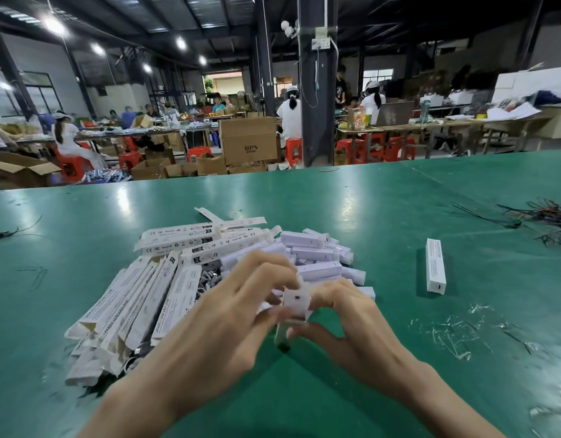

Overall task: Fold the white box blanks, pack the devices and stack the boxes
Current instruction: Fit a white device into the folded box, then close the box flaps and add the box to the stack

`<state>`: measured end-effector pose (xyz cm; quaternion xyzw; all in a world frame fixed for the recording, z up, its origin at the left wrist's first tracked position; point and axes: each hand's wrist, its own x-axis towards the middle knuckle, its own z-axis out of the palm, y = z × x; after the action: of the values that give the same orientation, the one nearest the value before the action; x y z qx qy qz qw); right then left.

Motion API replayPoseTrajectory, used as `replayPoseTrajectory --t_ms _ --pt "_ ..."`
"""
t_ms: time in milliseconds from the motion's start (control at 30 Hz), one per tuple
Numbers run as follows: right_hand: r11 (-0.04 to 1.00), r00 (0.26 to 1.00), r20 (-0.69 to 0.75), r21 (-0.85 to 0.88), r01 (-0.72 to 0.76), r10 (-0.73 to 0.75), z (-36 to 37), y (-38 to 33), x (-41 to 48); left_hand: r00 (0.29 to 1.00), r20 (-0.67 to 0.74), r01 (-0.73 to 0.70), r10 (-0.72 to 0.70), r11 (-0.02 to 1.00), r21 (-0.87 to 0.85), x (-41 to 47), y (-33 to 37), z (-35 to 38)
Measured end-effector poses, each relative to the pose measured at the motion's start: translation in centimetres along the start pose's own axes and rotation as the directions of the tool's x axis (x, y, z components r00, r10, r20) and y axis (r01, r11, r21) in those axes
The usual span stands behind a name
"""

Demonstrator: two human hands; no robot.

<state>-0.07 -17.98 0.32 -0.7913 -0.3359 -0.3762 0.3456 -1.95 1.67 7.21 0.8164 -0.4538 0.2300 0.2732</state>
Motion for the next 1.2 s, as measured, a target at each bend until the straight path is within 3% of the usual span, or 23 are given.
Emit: replayPoseTrajectory --t_ms 67,333,500,533,600,633,700,733,800,900,1067,1200 --pt "0.999 1.0 0.007 0.048 0.006 -0.006 -0.1 0.0 0.1 0.999 -0.036 -0.008 0.008 1.0 -0.007 -0.1 -0.6 0.2" --pt "0.982 0.998 0.036 0.183 -0.05 0.044 0.1 0.1 0.2 0.998 0.051 -0.029 0.021 0.986 0.166 -0.7 -2.0 0.4" --pt "0.979 0.996 0.089 0.204 -0.013 -0.005 0.2 0.0 0.4 0.986 0.16 -0.081 0.037 0.957 0.279 -1.2 -2.5 1.1" --pt "0.982 0.995 0.102 0.191 0.0 -0.02 0.2 0.0 0.3 0.984 0.174 -0.079 0.037 0.967 0.243 -1.4 -2.7 1.4" --pt "0.982 0.993 0.117 0.187 0.012 -0.035 0.0 0.1 0.3 0.994 0.1 0.048 -0.045 0.998 -0.032 -1.8 -3.4 1.7" --pt "0.982 0.993 0.114 0.191 0.009 -0.031 -0.2 0.2 0.3 0.99 0.008 0.138 -0.139 0.972 -0.192 -2.0 -4.1 1.7" --pt "0.98 0.995 0.1 0.196 -0.014 -0.006 -0.5 0.4 0.5 0.903 -0.156 0.328 -0.4 0.879 -0.347 -2.5 -6.5 1.6" --pt "0.98 0.995 0.097 0.197 -0.02 0.001 -0.6 0.5 0.5 0.848 -0.15 0.451 -0.508 0.842 -0.298 -2.8 -8.1 1.6" --pt "0.984 0.995 0.095 0.176 -0.002 -0.015 -0.6 0.7 0.5 0.769 0.005 0.639 -0.64 0.769 0.028 -3.6 -11.0 2.3" --pt "0.991 0.995 0.075 0.116 0.06 -0.069 -0.5 0.9 0.4 0.648 0.209 0.649 -0.733 0.674 0.353 -5.0 -12.9 4.4" --pt "0.99 0.99 0.046 0.038 0.133 -0.135 -0.1 0.6 0.4 0.611 0.066 0.716 -0.789 0.585 0.381 -4.3 -13.2 5.8" --pt "0.984 0.985 0.052 -0.065 0.165 -0.162 0.1 0.3 0.3 0.586 0.041 0.72 -0.809 0.543 0.432 -2.7 -13.1 6.3"
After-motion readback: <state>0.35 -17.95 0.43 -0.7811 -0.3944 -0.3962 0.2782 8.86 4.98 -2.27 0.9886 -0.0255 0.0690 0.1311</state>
